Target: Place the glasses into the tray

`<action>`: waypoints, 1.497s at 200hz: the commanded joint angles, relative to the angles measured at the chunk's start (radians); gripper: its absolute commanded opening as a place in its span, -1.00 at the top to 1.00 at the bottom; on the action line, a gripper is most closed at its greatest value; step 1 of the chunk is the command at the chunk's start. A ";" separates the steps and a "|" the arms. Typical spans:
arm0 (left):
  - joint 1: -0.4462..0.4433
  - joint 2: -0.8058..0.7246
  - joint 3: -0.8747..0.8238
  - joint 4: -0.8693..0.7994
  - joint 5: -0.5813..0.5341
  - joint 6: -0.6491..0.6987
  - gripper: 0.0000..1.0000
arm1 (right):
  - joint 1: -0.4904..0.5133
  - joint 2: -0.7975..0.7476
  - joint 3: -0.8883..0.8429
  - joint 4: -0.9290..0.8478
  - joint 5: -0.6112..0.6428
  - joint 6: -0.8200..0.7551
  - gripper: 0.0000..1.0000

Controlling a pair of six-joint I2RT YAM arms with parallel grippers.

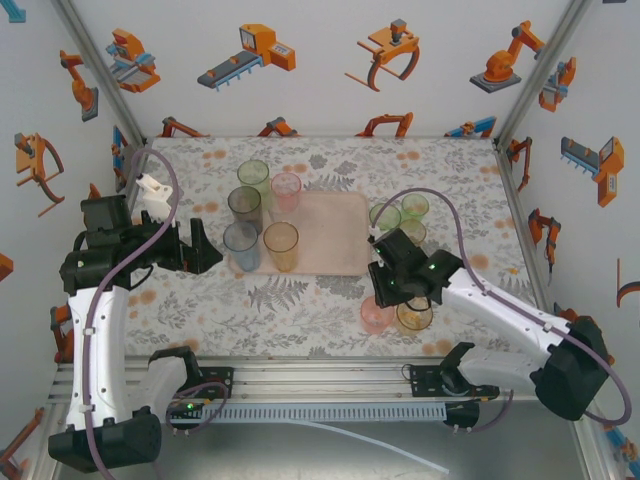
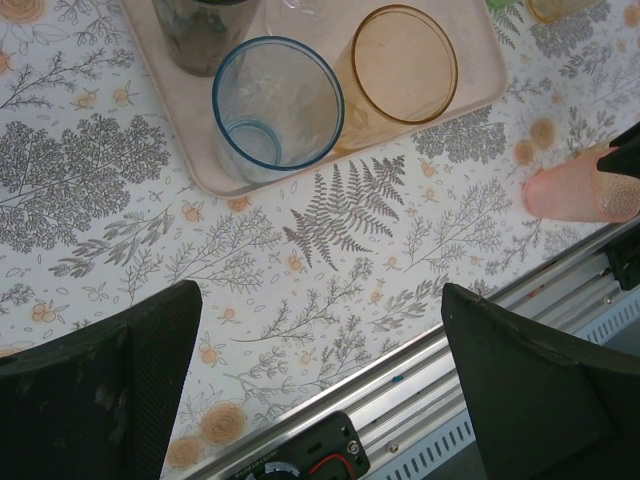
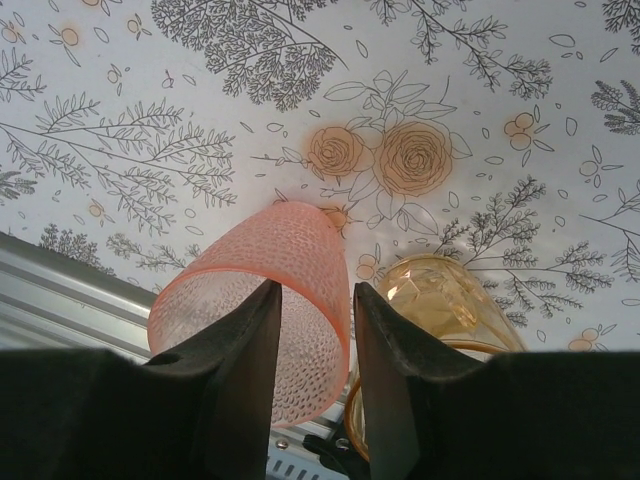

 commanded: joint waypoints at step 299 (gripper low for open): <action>-0.011 -0.028 0.019 0.002 -0.010 -0.002 -0.94 | 0.049 0.015 0.083 0.042 0.008 -0.026 0.99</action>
